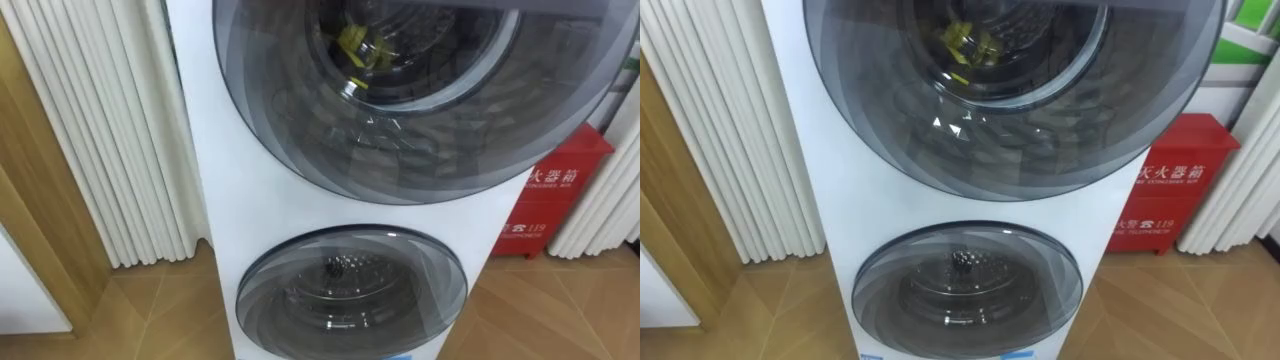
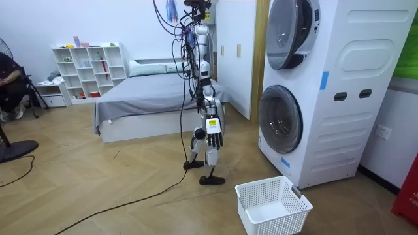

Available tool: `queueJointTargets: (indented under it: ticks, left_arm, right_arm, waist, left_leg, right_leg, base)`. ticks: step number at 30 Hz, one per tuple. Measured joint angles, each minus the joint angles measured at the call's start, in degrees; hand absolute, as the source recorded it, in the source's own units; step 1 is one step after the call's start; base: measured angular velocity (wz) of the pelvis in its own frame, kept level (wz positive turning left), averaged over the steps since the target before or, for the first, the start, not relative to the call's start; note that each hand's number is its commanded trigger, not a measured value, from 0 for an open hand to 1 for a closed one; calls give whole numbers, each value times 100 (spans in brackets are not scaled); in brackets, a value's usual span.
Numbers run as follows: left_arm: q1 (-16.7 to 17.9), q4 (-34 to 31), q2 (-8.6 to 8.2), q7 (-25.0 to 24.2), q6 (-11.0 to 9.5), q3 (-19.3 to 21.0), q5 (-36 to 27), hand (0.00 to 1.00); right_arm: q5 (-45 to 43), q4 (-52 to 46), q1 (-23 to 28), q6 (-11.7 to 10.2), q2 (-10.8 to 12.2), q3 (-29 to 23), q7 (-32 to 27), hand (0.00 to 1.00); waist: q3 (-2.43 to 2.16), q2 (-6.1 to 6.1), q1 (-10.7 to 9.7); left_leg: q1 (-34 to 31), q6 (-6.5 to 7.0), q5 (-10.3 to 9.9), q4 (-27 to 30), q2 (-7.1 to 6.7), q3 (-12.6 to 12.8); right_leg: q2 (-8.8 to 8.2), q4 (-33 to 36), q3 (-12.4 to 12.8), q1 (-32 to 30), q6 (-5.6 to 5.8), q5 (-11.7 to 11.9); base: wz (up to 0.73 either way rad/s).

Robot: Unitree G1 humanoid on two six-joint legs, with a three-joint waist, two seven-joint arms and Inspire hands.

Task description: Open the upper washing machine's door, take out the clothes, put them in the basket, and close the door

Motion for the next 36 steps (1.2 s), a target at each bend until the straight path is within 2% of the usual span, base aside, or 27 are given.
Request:
queueJointTargets:
  ticks: [10, 19, 26, 30, 31, 34, 36]
  left_arm:
    - [-34, 9, 10, 9, -118, -84, -4, 0]
    - [-73, 19, 26, -38, -114, -155, -13, 0]
    - [-96, -6, 46, -203, -119, -187, -4, 0]
    - [-105, -16, 78, -283, -166, -174, -14, 0]
    - [-105, -35, 99, -283, -211, -161, -28, 0]
    - [-51, -183, 123, -288, -327, -28, -21, 0]
    - [-28, -305, 146, -287, -366, -21, -14, 0]
  right_arm:
    - [108, -2, -27, -81, 3, 9, 162, 0]
    - [197, -23, -29, -132, 5, 49, 190, 0]
    - [248, -258, -135, -144, 1, -74, -14, 0]
    - [215, -1178, -193, -140, -18, -470, -207, 0]
    - [334, -1411, -282, -162, -27, -553, -290, 0]
    - [446, -2377, -398, -179, -46, -953, -524, 0]
    - [416, -2940, -420, -261, -112, -960, -645, 0]
  waist:
    - [12, -11, 10]
    - [10, -16, 7]
    - [7, -1, -14]
    - [13, -11, -35]
    - [-5, -63, -42]
    - [-4, -92, -44]
    - [-10, -109, -40]
  left_leg:
    - [-11, 0, 0, -20, -5, -1]
    - [-54, 0, 0, -41, -3, -2]
    - [-45, -1, 1, -21, -2, 3]
    - [-50, -1, 1, -19, -10, 3]
    - [-49, -1, 1, -15, -13, 4]
    - [-50, -1, 1, -16, -12, 4]
    - [-49, -1, 1, -16, -9, 4]
  right_leg:
    - [7, 10, 56, -30, 0, 0]
    - [15, -1, 65, -84, -7, 4]
    - [17, 14, 82, -80, -7, 4]
    - [10, 17, 78, -82, -5, 3]
    - [8, 21, 63, -81, -5, 3]
    - [13, 16, 53, -90, -6, 4]
    - [13, 9, 41, -85, -6, 4]
  base:
    - [-1]
    - [0]
    - [-1]
    - [-1]
    - [3]
    - [1]
    - [0]
